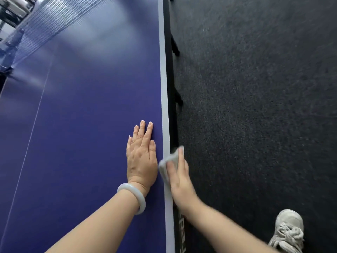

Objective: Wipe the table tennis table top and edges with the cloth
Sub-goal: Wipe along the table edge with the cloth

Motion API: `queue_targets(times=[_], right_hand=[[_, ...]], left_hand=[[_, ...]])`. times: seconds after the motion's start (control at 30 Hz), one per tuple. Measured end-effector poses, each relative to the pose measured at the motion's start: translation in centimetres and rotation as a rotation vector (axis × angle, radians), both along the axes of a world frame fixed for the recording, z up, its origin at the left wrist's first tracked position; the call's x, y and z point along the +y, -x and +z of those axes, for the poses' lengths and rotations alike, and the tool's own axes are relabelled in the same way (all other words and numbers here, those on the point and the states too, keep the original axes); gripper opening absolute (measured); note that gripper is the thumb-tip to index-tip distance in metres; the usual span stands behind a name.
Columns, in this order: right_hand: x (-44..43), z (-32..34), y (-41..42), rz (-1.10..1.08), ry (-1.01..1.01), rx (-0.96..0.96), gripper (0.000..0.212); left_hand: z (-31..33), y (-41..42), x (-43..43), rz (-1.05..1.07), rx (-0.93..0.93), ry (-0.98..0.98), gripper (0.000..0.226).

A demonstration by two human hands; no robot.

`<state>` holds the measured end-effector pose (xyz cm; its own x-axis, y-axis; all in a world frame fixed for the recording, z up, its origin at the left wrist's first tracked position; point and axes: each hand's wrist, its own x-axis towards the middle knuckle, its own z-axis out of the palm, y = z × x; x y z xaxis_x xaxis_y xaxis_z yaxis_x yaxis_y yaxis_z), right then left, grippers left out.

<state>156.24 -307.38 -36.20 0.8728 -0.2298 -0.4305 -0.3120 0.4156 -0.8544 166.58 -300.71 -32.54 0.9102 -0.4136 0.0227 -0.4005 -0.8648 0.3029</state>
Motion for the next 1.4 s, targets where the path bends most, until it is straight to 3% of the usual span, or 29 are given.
queue_targets(times=[0.13, 0.23, 0.4, 0.67, 0.9, 1.2, 1.33, 1.4], right_hand=[[-4.0, 0.2, -6.6, -0.042, -0.03, 0.012, 0.07], [-1.7, 0.1, -2.8, -0.033, 0.015, 0.006, 0.079], [2.1, 0.4, 3.8, 0.023, 0.048, 0.031, 0.068], [-5.0, 0.0, -8.9, -0.09, 0.013, 0.019, 0.067], [0.9, 0.4, 1.1, -0.039, 0.095, 0.031, 0.063], [-7.3, -0.1, -14.3, -0.103, 0.213, 0.075, 0.065], [-8.0, -0.6, -14.6, -0.049, 0.225, 0.045, 0.063], [-8.0, -0.6, -14.4, -0.036, 0.208, 0.049, 0.064]], left_hand=[[0.1, 0.1, 0.0, -0.015, -0.006, -0.018, 0.053], [-0.2, 0.0, 0.0, -0.01, -0.008, -0.025, 0.053], [-0.2, -0.1, 0.1, -0.003, -0.016, -0.047, 0.053], [0.3, 0.0, -0.3, -0.01, 0.01, -0.109, 0.054], [0.0, 0.1, -0.5, 0.005, 0.001, -0.189, 0.058], [0.6, 0.0, -0.9, 0.011, -0.001, -0.255, 0.058], [1.7, -0.6, -1.2, -0.059, -0.019, -0.389, 0.056], [2.2, -2.1, -1.4, -0.088, -0.005, -0.314, 0.047]])
